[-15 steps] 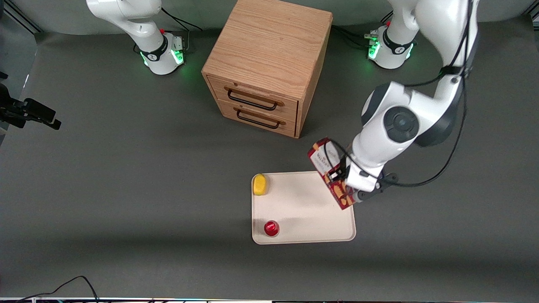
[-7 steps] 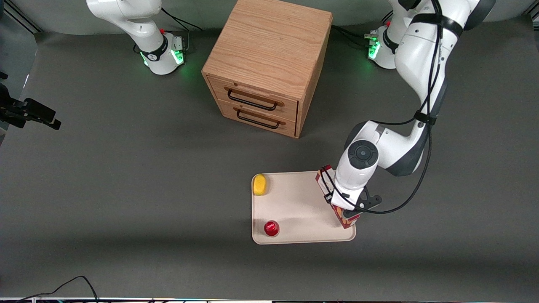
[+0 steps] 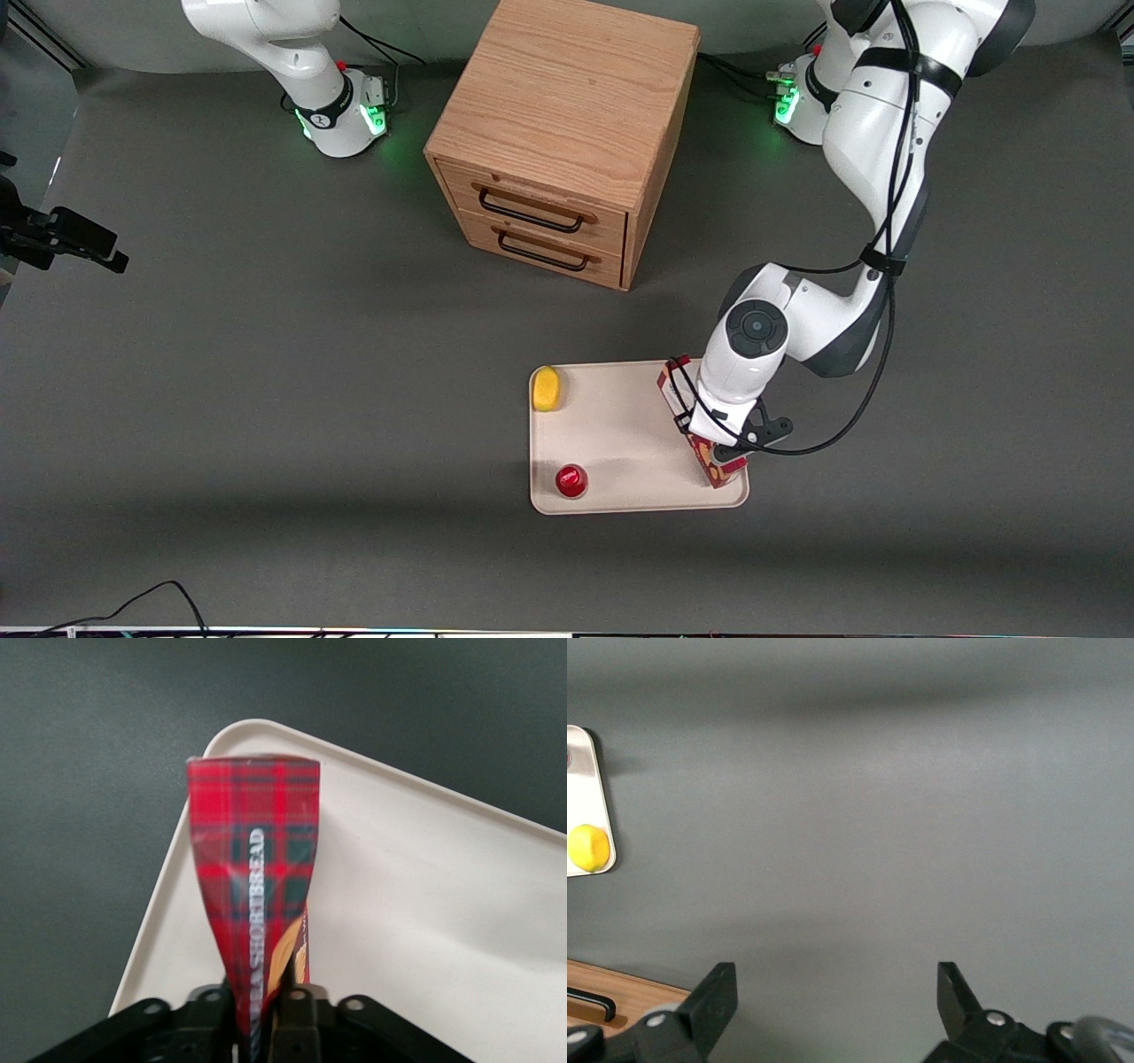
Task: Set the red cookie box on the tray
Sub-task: 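Set the box down on the tray and open the left gripper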
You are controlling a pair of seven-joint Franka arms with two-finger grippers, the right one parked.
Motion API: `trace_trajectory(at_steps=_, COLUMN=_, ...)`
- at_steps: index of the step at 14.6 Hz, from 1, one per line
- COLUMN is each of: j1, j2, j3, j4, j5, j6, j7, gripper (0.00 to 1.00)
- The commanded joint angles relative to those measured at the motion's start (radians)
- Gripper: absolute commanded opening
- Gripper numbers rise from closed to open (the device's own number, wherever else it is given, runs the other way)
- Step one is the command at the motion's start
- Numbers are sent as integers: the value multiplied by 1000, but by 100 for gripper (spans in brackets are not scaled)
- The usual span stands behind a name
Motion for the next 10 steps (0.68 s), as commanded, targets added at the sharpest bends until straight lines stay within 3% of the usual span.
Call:
trace_trajectory(at_steps=1, j1=-6, j2=0, j3=0, j4=32, j5=10, j6=-17, j7=-18, gripper=100)
trace_trajectory(at_steps=5, j1=4, j2=-68, j3=-47, j4=105, j5=-14, j6=-308, j7=-6, gripper=100)
trace_trajectory(at_steps=8, j1=12, j2=-151, j3=-49, j4=197, j5=-138, j6=-582, j7=117, gripper=100)
trace_trajectory(at_steps=10, j1=52, j2=-241, j3=-35, j4=205, j5=-174, j6=-744, j7=272, gripper=100)
